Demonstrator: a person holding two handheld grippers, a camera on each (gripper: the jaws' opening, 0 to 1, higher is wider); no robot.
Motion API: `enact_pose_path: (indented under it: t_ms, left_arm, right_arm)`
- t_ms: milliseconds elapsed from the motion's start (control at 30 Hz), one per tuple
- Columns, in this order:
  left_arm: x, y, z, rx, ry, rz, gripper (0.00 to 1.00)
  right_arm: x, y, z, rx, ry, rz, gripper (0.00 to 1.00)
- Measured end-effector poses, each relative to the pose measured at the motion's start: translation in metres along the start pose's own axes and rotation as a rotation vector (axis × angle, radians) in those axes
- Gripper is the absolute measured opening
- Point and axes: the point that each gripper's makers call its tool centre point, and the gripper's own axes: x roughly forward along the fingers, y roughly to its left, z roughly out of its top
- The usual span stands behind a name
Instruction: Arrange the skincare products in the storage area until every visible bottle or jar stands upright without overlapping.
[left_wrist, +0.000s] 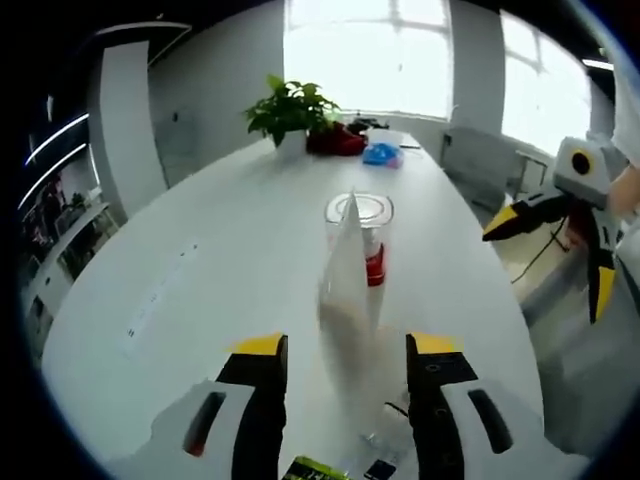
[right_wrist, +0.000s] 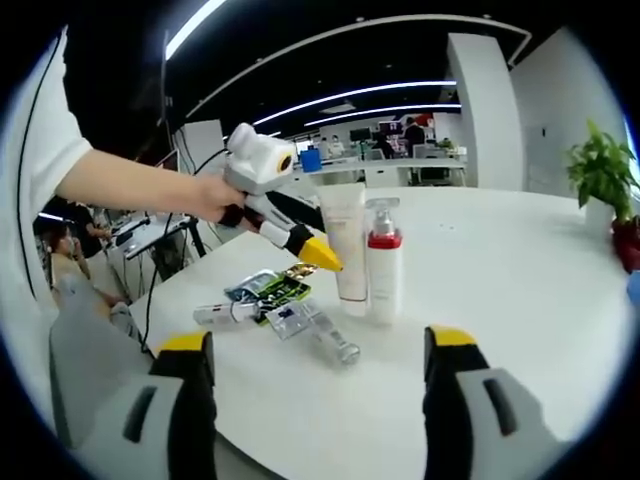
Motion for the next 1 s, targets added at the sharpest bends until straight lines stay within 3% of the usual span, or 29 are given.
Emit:
enact_pose_path:
  t_ms: [100,400,600,700,1000]
  left_arm:
    - [-0.005,-0.001,-0.009,-0.021,0.02,0.02,0.6]
    - [-0.024,-0.011,-0.027,-0.094,0.044,0.045,0.67]
    - [-0.039,-0.025,-0.032,-0.185,0.007,0.072,0.69]
    - [-0.047,-0.032,-0.036,-0.204,-0.009,0.094,0.78]
    - [-0.077,-0.055,-0.057,-0.289,-0.027,0.153,0.88]
  right_arm:
    - [0.0,0.0,0.0,-0.006,0.001,0.0,0.86]
    - [0.0,0.001,0.001,-0.016,-0.002,0.0,0.86]
    - [0.0,0.003,0.001,-0.037,0.002,0.005,0.85]
    - [-0.003,0.003,0.006,-0.044,-0.012,-0.002,0.84]
    - [-0.014,-0.004,0.015,0.011,-0.062,-0.025,0.86]
